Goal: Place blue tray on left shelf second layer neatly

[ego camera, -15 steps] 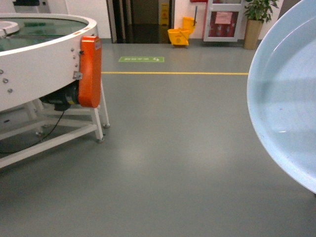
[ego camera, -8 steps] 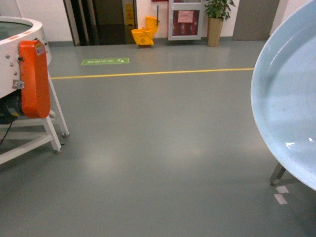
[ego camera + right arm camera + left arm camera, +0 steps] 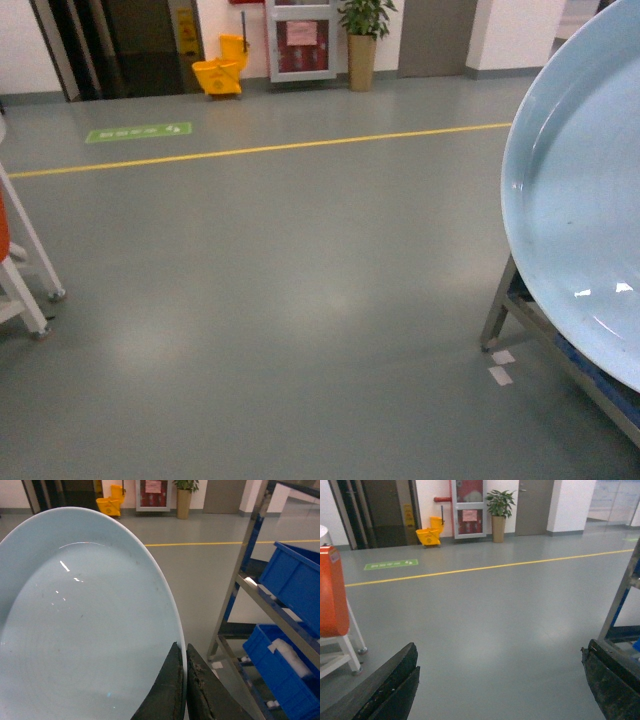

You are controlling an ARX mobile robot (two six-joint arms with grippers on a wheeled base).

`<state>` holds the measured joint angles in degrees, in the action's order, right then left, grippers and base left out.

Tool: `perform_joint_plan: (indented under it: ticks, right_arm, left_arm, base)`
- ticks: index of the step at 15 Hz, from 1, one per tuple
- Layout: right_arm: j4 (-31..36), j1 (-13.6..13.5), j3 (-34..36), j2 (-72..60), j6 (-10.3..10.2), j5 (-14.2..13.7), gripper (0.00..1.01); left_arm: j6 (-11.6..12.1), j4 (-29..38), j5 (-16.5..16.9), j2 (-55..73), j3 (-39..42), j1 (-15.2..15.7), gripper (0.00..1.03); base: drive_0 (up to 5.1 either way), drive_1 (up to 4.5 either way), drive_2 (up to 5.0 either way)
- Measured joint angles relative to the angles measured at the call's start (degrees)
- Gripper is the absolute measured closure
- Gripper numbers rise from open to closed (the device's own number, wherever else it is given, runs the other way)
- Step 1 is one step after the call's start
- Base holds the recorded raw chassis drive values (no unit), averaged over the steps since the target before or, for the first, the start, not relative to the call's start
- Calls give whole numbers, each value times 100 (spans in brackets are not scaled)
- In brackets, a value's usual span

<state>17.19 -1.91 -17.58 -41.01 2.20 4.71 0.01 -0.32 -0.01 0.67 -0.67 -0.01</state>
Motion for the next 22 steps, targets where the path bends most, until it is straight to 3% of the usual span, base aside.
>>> perform_joint_plan:
  ticks: [22]
  right_arm:
    - [0,2,0,0,0,2,99]
  left_arm:
    - [0,-4,0,0,0,0,5]
  base:
    - [-165,-165,-165]
